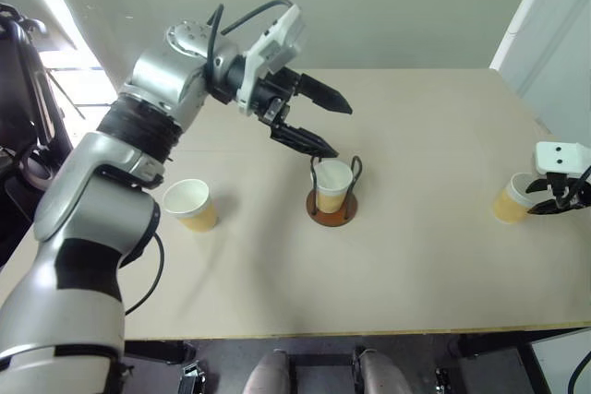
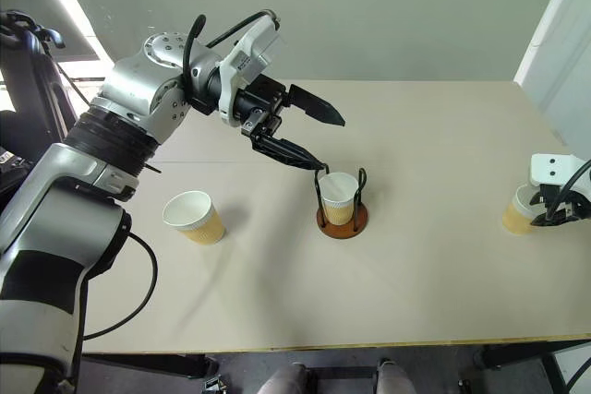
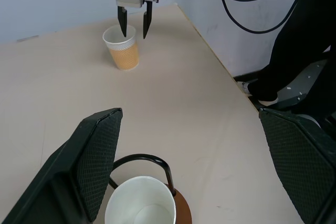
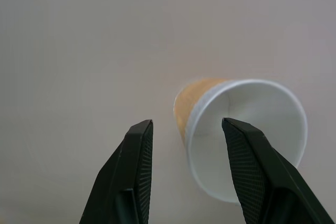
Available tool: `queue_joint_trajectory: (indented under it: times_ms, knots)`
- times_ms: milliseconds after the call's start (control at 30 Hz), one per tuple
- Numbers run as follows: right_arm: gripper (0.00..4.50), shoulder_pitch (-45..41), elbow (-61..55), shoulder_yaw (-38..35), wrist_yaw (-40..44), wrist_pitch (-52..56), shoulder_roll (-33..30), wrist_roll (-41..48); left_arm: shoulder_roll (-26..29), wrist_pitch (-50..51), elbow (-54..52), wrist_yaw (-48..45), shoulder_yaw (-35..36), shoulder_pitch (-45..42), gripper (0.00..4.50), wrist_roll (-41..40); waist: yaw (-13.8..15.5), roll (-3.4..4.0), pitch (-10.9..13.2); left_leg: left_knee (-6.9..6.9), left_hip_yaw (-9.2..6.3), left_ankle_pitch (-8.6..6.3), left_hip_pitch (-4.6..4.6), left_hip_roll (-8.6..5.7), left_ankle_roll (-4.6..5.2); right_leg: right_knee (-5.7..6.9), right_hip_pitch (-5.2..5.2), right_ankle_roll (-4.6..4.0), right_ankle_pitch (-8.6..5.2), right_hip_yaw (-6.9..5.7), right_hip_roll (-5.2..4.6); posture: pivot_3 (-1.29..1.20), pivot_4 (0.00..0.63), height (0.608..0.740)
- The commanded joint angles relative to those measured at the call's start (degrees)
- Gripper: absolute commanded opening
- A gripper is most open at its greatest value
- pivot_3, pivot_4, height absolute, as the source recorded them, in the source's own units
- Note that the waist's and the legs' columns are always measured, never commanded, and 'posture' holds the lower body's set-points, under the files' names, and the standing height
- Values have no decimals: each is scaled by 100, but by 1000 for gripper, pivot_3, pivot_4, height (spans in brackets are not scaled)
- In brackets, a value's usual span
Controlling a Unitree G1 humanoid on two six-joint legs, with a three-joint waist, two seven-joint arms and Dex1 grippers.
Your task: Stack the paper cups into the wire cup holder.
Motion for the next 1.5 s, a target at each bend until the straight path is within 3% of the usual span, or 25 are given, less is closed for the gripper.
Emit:
queue_joint_trajectory:
  times_ms: [33, 400, 767, 867, 1000, 1233, 1500]
  knots:
    - [2102, -73, 98, 24, -184, -153, -26, -124, 13, 9, -111, -188, 245, -38, 4467, -52, 0, 0, 0, -1, 0, 0, 0, 0, 0, 0, 0, 0, 0, 0, 0, 0, 150, 740]
    - [2102, -196, 379, 188, -465, -344, 371, -332, 3, 203, -310, -188, 713, 406, 4467, -22, -12, 4, 1, -6, 0, -2, 4, 1, 1, -2, 0, 0, 0, 0, 0, 0, 150, 740]
    - [2102, -305, 495, 229, -470, -409, 443, -424, 621, -326, -956, -188, 126, 855, 4467, -175, -8, 5, 1, -12, -1, -5, 6, 1, -1, -5, 0, -4, -1, -1, -1, 0, 150, 740]
    - [1500, -316, 519, 277, -476, -437, 429, -483, 691, -414, -973, -188, 28, 884, 4500, -207, -12, 6, 1, -12, -2, -5, 6, 1, -2, -4, -1, -5, 0, -1, -1, 0, 150, 740]
    - [67, -294, 519, 312, -431, -465, 399, -520, 710, -653, -779, -188, 52, 880, 4500, -179, -17, 6, 1, -13, -2, -8, 7, 2, -5, -4, -2, -5, 0, -1, -1, 0, 150, 740]
    - [29, -163, 443, 383, -408, -610, 322, -556, 813, -761, -451, -188, 104, 863, 4500, -88, -17, 6, 1, -15, -2, -10, 8, 2, -6, -5, -2, -7, -1, -1, -1, 0, 150, 740]
    - [29, -612, -277, 231, -171, -672, 429, -336, 878, -945, 63, -188, 112, 949, 4500, 141, -42, 12, 3, -25, -3, -12, 8, 2, -8, -4, -10, -9, -1, 0, 0, 0, 150, 740]
